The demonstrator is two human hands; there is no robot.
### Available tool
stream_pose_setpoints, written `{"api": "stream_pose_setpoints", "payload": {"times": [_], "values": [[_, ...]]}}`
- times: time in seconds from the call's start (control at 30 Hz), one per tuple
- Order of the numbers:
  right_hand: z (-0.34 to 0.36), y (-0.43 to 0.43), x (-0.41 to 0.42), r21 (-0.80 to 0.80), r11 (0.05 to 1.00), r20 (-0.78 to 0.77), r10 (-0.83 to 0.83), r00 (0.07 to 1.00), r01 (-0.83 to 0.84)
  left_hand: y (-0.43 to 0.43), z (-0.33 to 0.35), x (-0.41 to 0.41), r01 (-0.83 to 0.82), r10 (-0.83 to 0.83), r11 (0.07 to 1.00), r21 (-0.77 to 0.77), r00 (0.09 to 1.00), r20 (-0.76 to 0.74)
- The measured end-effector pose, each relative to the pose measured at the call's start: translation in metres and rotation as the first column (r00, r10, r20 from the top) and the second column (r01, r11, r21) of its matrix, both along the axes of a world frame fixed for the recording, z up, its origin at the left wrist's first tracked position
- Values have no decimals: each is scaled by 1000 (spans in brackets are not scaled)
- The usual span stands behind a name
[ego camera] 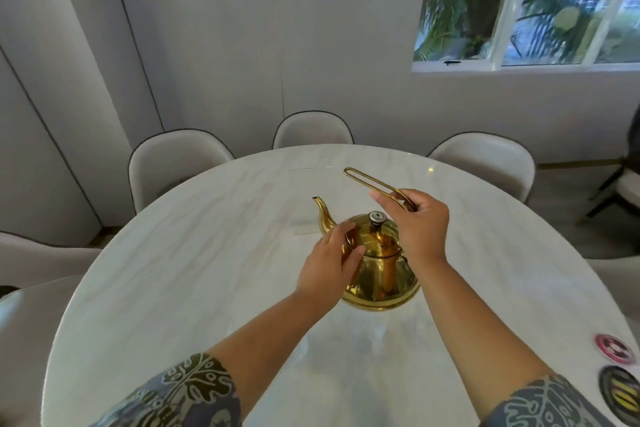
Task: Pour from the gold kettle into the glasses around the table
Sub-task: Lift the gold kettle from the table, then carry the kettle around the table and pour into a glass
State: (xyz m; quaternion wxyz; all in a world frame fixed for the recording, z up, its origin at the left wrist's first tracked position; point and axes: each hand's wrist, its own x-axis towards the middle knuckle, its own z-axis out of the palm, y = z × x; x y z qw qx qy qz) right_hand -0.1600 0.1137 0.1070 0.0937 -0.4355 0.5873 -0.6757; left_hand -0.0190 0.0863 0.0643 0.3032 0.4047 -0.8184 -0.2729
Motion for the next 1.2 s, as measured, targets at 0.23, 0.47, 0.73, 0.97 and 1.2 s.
{"api": "stream_pose_setpoints", "payload": {"times": [0.23,0.47,0.73,0.97,1.2], "values": [[-5,86,-33,36,996,34,-84,996,82,65,-22,-37,234,-236,970,-69,971,-28],[-26,148,-74,135,979,-6,-152,988,151,116,-43,-75,432,-445,894,120,886,130],[-52,168,-106,242,947,-31,-212,977,213,131,-70,-108,499,-554,818,286,818,154],[-68,161,-119,335,910,-97,-225,970,245,125,-87,-121,508,-590,785,354,788,177],[-72,148,-126,436,853,-188,-224,956,286,122,-95,-130,501,-595,752,429,795,116]]}}
